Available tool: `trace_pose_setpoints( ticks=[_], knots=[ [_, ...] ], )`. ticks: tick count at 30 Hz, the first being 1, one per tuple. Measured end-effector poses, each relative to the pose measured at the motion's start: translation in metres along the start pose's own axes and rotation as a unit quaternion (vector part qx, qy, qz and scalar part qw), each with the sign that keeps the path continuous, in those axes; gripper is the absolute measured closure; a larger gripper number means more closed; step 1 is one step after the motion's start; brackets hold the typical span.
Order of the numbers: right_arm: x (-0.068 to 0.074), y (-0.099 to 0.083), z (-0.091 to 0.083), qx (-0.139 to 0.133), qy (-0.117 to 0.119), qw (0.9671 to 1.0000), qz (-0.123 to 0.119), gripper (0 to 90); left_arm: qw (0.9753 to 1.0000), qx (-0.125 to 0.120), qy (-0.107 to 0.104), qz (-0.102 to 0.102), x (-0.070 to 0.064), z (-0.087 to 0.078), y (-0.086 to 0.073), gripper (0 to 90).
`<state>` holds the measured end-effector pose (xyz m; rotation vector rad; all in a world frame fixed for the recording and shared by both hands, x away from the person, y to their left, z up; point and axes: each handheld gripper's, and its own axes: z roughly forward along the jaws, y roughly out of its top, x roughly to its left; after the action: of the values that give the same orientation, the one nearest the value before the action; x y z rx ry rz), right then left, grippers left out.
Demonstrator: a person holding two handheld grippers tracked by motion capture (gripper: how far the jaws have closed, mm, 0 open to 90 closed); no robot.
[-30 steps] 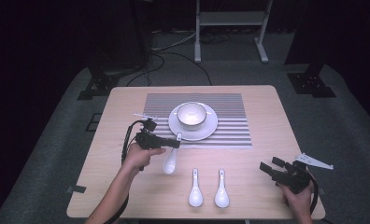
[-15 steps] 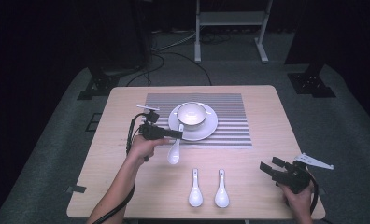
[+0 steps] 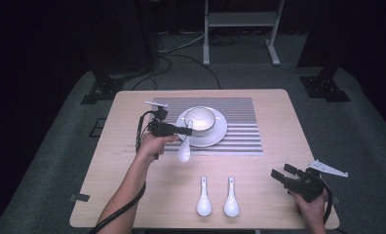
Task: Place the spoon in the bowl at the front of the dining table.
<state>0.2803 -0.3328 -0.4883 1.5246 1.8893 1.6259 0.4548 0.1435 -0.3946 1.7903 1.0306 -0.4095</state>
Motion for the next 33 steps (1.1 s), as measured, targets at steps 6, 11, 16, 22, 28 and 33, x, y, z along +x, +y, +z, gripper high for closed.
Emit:
trace_pose_setpoints(
  ticks=[6,11,16,22,28,33],
  knots=[
    [0.000,0.000,0.000,0.000,0.000,1.0000,0.000,18.3,1.0000,-0.008,0.003,-0.005,0.003,0.002,0.009,84.9],
    [0.000,0.000,0.000,-0.001,0.001,1.0000,0.000,18.3,0.9998,-0.015,0.006,-0.015,0.009,0.003,0.013,84.9],
    [0.000,0.000,0.000,-0.001,0.002,1.0000,0.000,18.3,0.9991,-0.029,0.007,-0.029,0.015,0.002,0.020,85.0],
    [0.000,0.000,0.000,-0.001,0.002,1.0000,0.001,18.3,0.9984,-0.040,0.007,-0.041,0.020,0.004,0.029,84.9],
    [-0.001,0.000,0.000,-0.001,0.004,1.0000,0.001,18.3,0.9979,-0.049,0.003,-0.042,0.020,0.006,0.042,84.9],
    [-0.001,0.000,0.000,-0.002,0.005,1.0000,0.001,18.3,0.9975,-0.056,0.002,-0.043,0.019,0.008,0.054,84.9]
  ],
)
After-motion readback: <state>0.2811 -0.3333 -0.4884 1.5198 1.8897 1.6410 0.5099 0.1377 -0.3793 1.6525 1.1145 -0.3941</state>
